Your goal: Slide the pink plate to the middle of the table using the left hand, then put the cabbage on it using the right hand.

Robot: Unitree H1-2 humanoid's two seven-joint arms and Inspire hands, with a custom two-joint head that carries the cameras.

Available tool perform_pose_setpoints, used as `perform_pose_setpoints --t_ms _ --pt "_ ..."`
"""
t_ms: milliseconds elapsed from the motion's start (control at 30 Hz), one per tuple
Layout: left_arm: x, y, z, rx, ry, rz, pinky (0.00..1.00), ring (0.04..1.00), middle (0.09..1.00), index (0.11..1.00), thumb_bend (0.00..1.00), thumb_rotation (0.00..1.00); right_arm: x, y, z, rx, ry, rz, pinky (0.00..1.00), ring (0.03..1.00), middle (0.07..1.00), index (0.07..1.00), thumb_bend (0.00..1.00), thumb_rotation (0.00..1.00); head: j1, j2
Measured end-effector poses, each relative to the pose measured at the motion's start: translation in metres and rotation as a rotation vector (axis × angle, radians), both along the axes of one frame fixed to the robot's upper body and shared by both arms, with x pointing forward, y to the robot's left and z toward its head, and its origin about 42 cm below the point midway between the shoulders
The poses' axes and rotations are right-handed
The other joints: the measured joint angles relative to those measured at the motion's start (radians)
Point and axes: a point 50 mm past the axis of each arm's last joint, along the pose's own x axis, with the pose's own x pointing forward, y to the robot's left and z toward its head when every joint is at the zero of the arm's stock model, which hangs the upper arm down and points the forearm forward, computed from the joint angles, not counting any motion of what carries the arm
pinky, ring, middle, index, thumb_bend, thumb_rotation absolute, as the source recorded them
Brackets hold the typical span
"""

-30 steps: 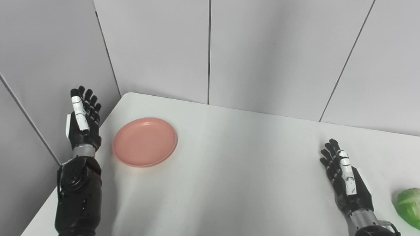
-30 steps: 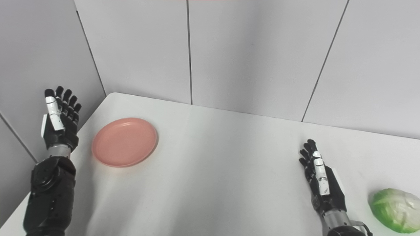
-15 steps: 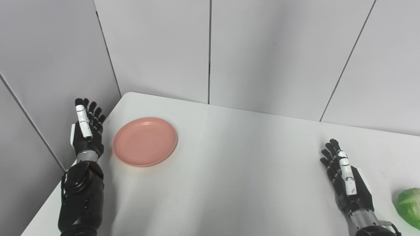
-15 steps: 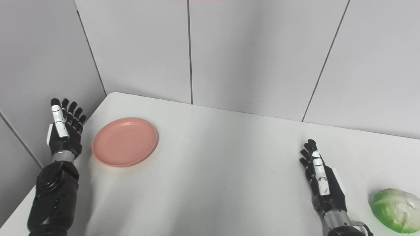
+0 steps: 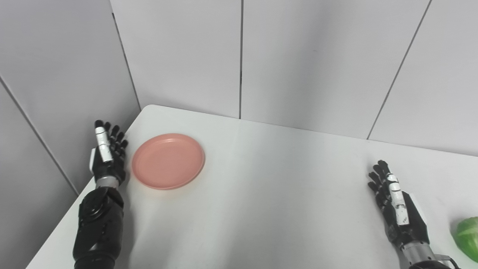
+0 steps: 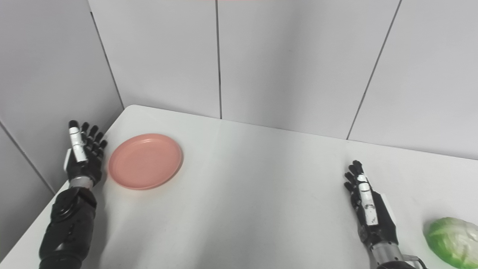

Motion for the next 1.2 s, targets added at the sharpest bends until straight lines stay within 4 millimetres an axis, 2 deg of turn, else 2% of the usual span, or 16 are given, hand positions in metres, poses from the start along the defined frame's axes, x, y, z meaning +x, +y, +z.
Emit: perform_pose_setpoints --t_ms 67,267,467,600,633,733,800,900,967,1133,1167,1200 --pt "0.004 -0.002 -0.001 0.004 0.01 -0.015 1.0 0.988 0.988 0.998 0.84 1.0 0.0 0.0 0.0 0.015 0.001 -0.001 1.0 1.0 1.0 1.0 0.34 0.99 0.0 0.0" --pt "0.012 -0.005 0.0 0.005 0.019 -0.045 1.0 0.988 0.989 0.986 0.81 1.0 0.0 0.0 0.0 0.023 0.005 0.003 1.0 1.0 1.0 1.0 0.34 1.0 -0.002 0.002" --pt "0.019 -0.011 -0.005 0.025 0.006 -0.099 1.0 0.987 0.981 0.977 0.83 1.0 0.0 0.0 -0.001 0.027 0.007 0.003 1.0 1.0 1.0 1.0 0.34 1.0 -0.009 0.005" --pt "0.023 -0.024 -0.006 0.041 -0.001 -0.178 1.0 0.994 0.994 0.991 0.82 1.0 0.0 0.0 -0.001 0.016 0.008 0.003 1.0 1.0 1.0 1.0 0.4 0.96 -0.02 0.008" --pt "0.023 -0.027 -0.006 0.039 -0.003 -0.189 1.0 0.986 0.984 0.982 0.81 1.0 0.0 0.0 0.0 0.019 0.009 0.003 1.0 1.0 1.0 1.0 0.4 0.91 -0.025 0.008" --pt "0.025 -0.041 -0.004 0.022 0.001 -0.221 1.0 0.981 0.98 0.981 0.81 1.0 0.0 0.0 0.001 0.045 0.017 0.005 1.0 1.0 1.0 1.0 0.4 0.93 -0.028 0.009" --pt "0.026 -0.05 -0.002 0.024 0.006 -0.248 1.0 0.982 0.98 0.983 0.82 1.0 0.0 0.001 0.0 0.033 0.017 0.007 1.0 1.0 1.0 1.0 0.39 0.97 -0.031 0.009" --pt "0.026 -0.063 -0.002 0.024 0.008 -0.282 0.99 0.978 0.979 0.981 0.83 1.0 0.0 0.002 0.0 0.008 0.013 0.008 1.0 1.0 1.0 1.0 0.45 0.95 -0.035 0.011" --pt "0.027 -0.071 -0.001 0.033 0.021 -0.298 0.99 0.968 0.969 0.973 0.84 1.0 0.0 0.002 0.0 -0.004 0.01 0.005 1.0 1.0 1.0 1.0 0.42 0.99 -0.038 0.011" --pt "0.026 -0.08 -0.001 0.05 0.034 -0.326 0.99 0.974 0.97 0.974 0.88 1.0 0.0 0.002 0.001 -0.025 0.007 -0.008 1.0 1.0 1.0 1.0 0.4 0.97 -0.051 0.012" --pt "0.025 -0.082 -0.001 0.053 0.035 -0.333 0.98 0.969 0.962 0.965 0.86 1.0 0.0 0.003 0.001 -0.023 0.007 -0.009 1.0 1.0 1.0 1.0 0.35 0.97 -0.054 0.011" --pt "0.024 -0.084 0.0 0.059 0.04 -0.341 0.97 0.969 0.961 0.964 0.86 1.0 0.0 0.003 0.001 -0.02 0.005 -0.007 1.0 1.0 1.0 1.0 0.34 0.97 -0.054 0.011"
